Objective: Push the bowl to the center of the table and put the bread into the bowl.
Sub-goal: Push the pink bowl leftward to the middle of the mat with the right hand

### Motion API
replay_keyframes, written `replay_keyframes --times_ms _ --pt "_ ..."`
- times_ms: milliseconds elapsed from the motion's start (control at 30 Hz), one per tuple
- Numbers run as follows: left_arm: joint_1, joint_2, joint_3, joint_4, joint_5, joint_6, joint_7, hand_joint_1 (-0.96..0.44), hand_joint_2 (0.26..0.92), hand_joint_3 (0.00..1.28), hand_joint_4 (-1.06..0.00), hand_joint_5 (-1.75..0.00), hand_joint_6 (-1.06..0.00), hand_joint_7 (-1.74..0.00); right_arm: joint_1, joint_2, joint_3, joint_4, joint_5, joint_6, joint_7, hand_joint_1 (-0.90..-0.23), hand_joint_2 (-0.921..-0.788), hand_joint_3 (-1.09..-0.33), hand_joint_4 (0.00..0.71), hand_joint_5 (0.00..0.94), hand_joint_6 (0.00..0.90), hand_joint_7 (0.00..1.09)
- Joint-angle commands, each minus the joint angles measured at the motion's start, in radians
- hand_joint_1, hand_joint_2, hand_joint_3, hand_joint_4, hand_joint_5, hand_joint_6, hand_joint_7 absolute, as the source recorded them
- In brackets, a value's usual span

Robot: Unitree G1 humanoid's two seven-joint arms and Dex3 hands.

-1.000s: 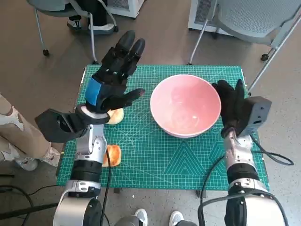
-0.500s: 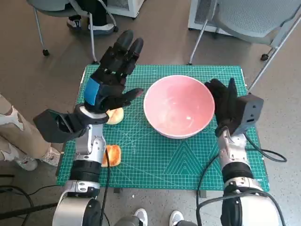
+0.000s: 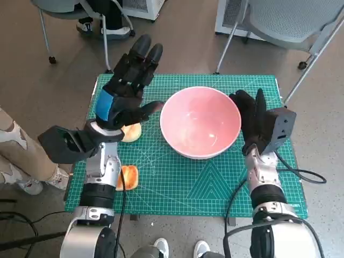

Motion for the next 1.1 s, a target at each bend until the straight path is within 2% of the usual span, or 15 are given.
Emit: replay_keyframes --times_ms 33,467,733,900,1000,1067,1100 --pt "0.013 0.001 0.004 -0.005 -0.007 -0.011 0.002 -0.16 0.921 0.25 -0.05 0.0 -0.19 -0.01 0.01 0.011 0.008 0.018 -0.018 0.014 -0.01 -0.628 -0.921 -0.809 0.269 0.006 0.295 0.1" --pt "0.017 -0.002 0.005 -0.002 -0.011 -0.012 0.001 -0.16 0.921 0.25 -0.05 0.0 -0.2 -0.01 0.014 0.01 0.011 0.018 -0.027 0.02 -0.008 -0.634 -0.921 -0.792 0.276 0.006 0.299 0.1" --pt "0.024 -0.003 0.007 0.001 -0.015 -0.014 -0.005 -0.17 0.921 0.24 -0.06 -0.01 -0.2 -0.02 0.019 -0.006 -0.002 0.011 -0.017 0.007 0.016 -0.636 -0.921 -0.793 0.27 0.002 0.297 0.1" --pt "0.038 -0.005 0.005 -0.015 -0.016 -0.014 -0.004 -0.17 0.921 0.24 -0.06 -0.01 -0.21 -0.02 0.03 -0.028 -0.024 0.0 0.004 -0.023 0.056 -0.643 -0.921 -0.792 0.264 0.0 0.285 0.1" --pt "0.046 -0.004 0.006 -0.02 -0.019 -0.014 -0.007 -0.17 0.921 0.24 -0.07 -0.01 -0.21 -0.02 0.037 -0.042 -0.036 -0.008 0.016 -0.051 0.084 -0.67 -0.921 -0.776 0.261 0.0 0.283 0.09" --pt "0.05 -0.001 0.008 -0.023 -0.023 -0.012 -0.009 -0.17 0.921 0.24 -0.07 -0.01 -0.21 -0.02 0.045 -0.056 -0.041 -0.027 0.027 -0.094 0.111 -0.676 -0.921 -0.767 0.259 0.0 0.284 0.1" --pt "0.052 0.0 0.008 -0.026 -0.024 -0.011 -0.009 -0.17 0.921 0.24 -0.07 -0.01 -0.21 -0.02 0.049 -0.062 -0.042 -0.035 0.031 -0.114 0.122 -0.659 -0.921 -0.774 0.259 0.0 0.286 0.1"
